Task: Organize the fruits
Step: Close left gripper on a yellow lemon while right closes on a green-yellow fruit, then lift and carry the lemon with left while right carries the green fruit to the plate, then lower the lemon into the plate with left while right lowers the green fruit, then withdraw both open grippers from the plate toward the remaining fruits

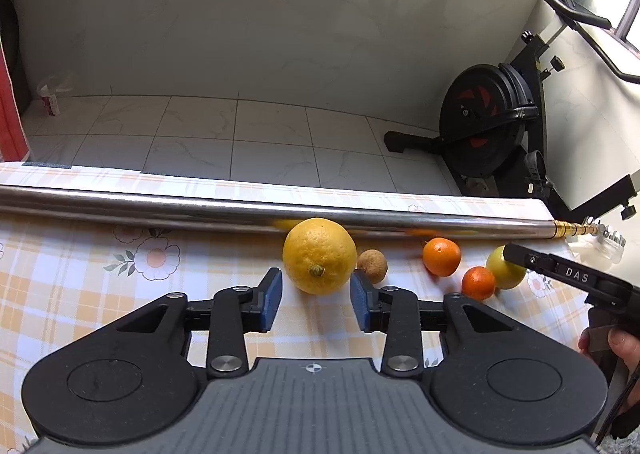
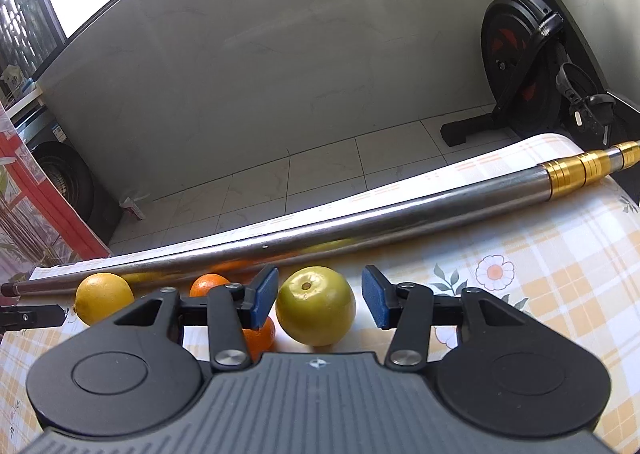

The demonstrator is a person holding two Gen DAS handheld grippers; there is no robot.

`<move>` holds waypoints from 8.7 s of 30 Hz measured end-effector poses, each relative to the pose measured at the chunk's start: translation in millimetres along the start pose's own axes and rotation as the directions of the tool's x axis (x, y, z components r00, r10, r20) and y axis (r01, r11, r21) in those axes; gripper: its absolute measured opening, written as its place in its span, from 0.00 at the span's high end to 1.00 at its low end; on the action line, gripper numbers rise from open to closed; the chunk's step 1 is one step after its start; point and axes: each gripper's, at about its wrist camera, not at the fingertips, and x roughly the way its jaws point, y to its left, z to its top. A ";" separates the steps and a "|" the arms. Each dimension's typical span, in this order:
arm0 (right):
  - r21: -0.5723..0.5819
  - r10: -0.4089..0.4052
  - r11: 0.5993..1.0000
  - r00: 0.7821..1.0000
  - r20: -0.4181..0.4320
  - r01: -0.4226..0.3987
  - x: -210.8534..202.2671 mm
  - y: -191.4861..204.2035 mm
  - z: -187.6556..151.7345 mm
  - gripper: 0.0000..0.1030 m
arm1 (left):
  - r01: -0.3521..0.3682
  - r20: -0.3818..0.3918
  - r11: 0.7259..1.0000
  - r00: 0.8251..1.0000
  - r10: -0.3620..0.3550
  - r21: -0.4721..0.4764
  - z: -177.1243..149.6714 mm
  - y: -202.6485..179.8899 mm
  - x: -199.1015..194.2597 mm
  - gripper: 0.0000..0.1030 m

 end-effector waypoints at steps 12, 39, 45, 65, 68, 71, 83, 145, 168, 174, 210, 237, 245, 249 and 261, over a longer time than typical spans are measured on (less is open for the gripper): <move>0.036 0.051 0.998 0.998 -0.030 -0.050 2.5 -9.8 -0.5 0.50 | -0.030 -0.049 0.998 0.998 0.027 -0.060 12.4 -4.1 44.7 0.37; 0.040 0.044 0.998 0.997 -0.056 -0.042 8.4 -6.2 -8.4 0.52 | -0.032 -0.038 0.998 0.999 0.034 0.052 -9.5 2.1 38.9 0.41; 0.065 0.044 0.997 0.998 -0.034 -0.042 -16.1 -6.5 -11.4 0.52 | -0.016 0.007 0.998 1.000 0.015 0.054 -5.8 5.2 1.5 0.41; 0.073 0.095 0.992 0.988 0.126 -0.104 -159.8 29.6 -3.5 0.52 | 0.001 0.200 0.998 0.980 -0.013 0.060 -1.6 5.4 -183.8 0.41; 0.060 0.102 0.992 0.985 0.136 -0.111 -176.2 37.9 -10.4 0.52 | 0.005 0.213 0.997 0.977 -0.020 0.072 -10.5 4.8 -208.0 0.41; 0.043 0.110 0.992 0.985 0.130 -0.117 -189.8 47.5 -25.9 0.52 | 0.003 0.209 0.997 0.978 -0.019 0.074 -22.6 12.7 -228.1 0.41; 0.003 0.160 0.987 0.987 0.022 -0.160 -203.9 87.2 -99.2 0.52 | -0.041 0.115 0.999 0.993 0.039 0.018 -79.3 85.3 -263.4 0.41; -0.092 0.189 0.974 0.963 -0.192 -0.209 -190.1 119.0 -197.6 0.52 | 0.112 -0.156 0.971 0.985 -0.079 0.209 -193.0 -9.9 -172.2 0.41; -0.149 0.168 0.968 0.960 -0.223 -0.204 -176.0 136.7 -201.8 0.52 | -0.010 -0.145 0.974 0.988 0.044 0.227 -173.3 20.5 -128.8 0.41; -0.173 0.145 0.967 0.961 -0.235 -0.188 -171.6 139.2 -205.4 0.52 | -0.003 -0.140 0.965 0.989 0.040 0.261 -176.2 15.8 -126.7 0.45; -0.158 0.151 0.971 0.971 -0.184 -0.181 -183.3 135.2 -201.0 0.51 | -0.039 -0.039 0.989 0.998 0.046 0.143 -181.9 29.8 -166.7 0.45; -0.189 0.096 0.976 0.993 -0.075 -0.109 -188.4 107.2 -145.8 0.51 | -0.127 0.114 0.992 0.986 0.123 0.027 -102.5 77.6 -211.5 0.45; -0.226 0.093 0.968 0.992 -0.088 -0.110 -167.3 106.3 -133.1 0.51 | -0.131 0.114 0.991 0.985 0.128 0.014 -97.4 81.7 -201.2 0.45; -0.237 0.087 0.965 0.990 -0.109 -0.111 -149.7 104.1 -128.0 0.51 | -0.129 0.105 0.992 0.986 0.127 0.012 -94.1 82.5 -189.0 0.45; -0.260 0.096 0.955 0.978 -0.185 -0.143 -95.8 106.9 -119.5 0.53 | -0.116 0.062 0.993 0.991 0.116 0.004 -87.9 83.6 -151.7 0.45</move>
